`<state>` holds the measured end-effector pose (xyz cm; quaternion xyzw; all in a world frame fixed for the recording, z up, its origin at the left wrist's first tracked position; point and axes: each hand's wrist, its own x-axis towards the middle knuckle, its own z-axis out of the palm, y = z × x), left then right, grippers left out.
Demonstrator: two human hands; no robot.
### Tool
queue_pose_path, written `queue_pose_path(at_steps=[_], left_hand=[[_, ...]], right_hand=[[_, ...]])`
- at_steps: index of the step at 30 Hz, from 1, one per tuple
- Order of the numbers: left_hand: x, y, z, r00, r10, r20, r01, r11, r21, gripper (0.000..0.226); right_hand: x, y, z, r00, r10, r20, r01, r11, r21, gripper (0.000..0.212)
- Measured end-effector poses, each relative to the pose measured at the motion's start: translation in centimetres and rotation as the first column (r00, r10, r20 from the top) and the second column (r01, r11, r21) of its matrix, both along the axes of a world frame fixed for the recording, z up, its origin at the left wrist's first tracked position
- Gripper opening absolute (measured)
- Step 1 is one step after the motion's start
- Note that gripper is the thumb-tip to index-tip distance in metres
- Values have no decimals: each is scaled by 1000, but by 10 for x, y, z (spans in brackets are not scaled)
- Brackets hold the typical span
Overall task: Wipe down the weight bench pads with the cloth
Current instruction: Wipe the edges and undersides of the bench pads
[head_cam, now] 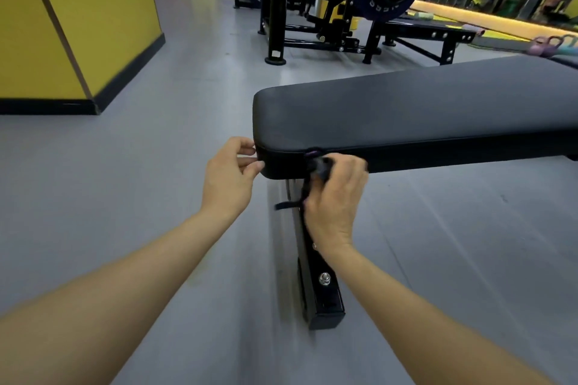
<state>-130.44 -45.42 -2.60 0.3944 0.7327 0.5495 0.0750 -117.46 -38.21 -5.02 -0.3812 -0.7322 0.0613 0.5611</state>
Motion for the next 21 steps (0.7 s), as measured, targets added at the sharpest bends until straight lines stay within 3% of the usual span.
queue_pose_path(at_steps=[3,5,11,16,19,21], left_hand=[[-3,0,2,999,-19,38,19,1000,11,20],[-5,0,3,998,-45,46,45,999,5,20],[-17,-1,3,993,-113,47,112,994,7,18],[-32,-10,3,979,-206,10,206,978,-41,39],[-52,-20,1,977,-204,-62,195,973,-123,39],[-62,-23,0,984,-154,-84,142,981,-132,29]], right_hand=[[18,17,9,979,-141,-144,138,990,-33,17],[5,7,7,979,-161,-128,155,987,-52,17],[-41,-21,-9,989,-85,119,73,992,100,36],[-52,-34,3,901,83,426,-220,933,284,33],[-65,-33,26,831,7,556,-296,852,432,17],[-68,-25,31,728,-130,673,-347,777,525,14]])
